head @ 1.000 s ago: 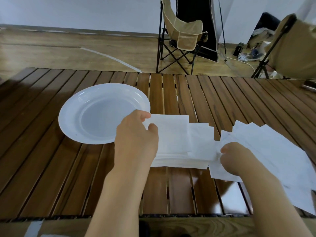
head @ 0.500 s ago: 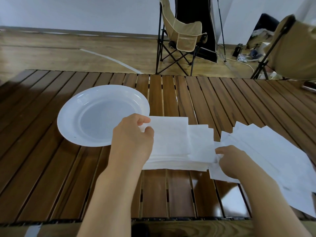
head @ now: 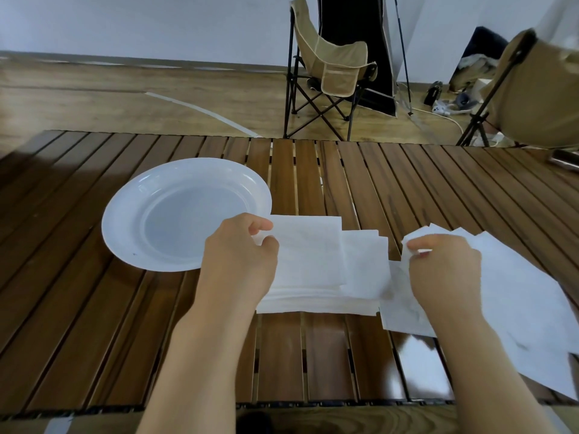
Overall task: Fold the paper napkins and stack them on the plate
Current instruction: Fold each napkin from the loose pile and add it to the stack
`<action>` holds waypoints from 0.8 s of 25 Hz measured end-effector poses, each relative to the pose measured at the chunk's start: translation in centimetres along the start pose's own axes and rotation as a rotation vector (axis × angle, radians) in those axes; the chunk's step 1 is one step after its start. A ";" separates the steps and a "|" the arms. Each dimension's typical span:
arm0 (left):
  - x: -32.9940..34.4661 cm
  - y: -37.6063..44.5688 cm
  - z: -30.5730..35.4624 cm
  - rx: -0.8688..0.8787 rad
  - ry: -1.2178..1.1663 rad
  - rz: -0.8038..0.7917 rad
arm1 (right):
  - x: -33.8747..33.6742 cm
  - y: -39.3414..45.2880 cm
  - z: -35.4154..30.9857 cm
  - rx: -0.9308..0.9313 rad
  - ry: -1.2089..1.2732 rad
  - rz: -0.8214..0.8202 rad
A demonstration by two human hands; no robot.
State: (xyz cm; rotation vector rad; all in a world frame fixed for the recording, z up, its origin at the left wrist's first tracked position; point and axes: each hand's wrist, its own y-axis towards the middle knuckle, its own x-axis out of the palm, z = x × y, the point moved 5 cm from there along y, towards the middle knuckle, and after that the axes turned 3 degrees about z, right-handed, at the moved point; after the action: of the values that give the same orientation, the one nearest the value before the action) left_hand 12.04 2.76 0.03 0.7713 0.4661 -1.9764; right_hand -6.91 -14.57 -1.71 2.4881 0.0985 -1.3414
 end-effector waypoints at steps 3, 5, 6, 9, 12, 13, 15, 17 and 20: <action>0.0 0.0 0.0 -0.004 0.001 0.000 | -1.7 0.1 -1.0 -0.051 0.224 0.188; -0.1 0.0 0.0 0.003 -0.002 0.000 | -2.7 0.1 -1.8 -0.099 0.369 0.267; 0.0 -0.1 0.1 0.014 0.000 -0.004 | -3.1 0.1 -2.2 -0.139 0.444 0.288; 0.0 -0.3 0.6 0.059 -0.004 -0.008 | -3.7 -0.7 -4.0 -0.288 0.642 0.267; 0.1 -0.2 1.1 0.042 -0.139 -0.016 | -3.6 -2.0 -6.3 -0.436 0.685 0.197; 0.4 -0.2 1.2 -0.016 -0.268 -0.063 | -3.5 -2.5 -7.0 -0.490 0.671 0.171; 1.3 -0.3 1.3 -0.170 -0.485 -0.198 | -2.9 -3.4 -8.3 -0.611 0.609 0.085; 2.0 -0.2 1.1 -0.244 -0.513 -0.251 | -1.8 -4.1 -9.0 -0.687 0.569 -0.100; 2.1 0.1 0.7 -0.250 -0.464 -0.215 | -0.7 -3.8 -8.3 -0.573 0.545 -0.230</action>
State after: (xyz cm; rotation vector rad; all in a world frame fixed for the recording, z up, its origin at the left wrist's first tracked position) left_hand 11.13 0.96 -0.88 0.0980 0.5159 -2.1583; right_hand -1.37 -8.41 2.20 2.2907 0.7881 -0.5428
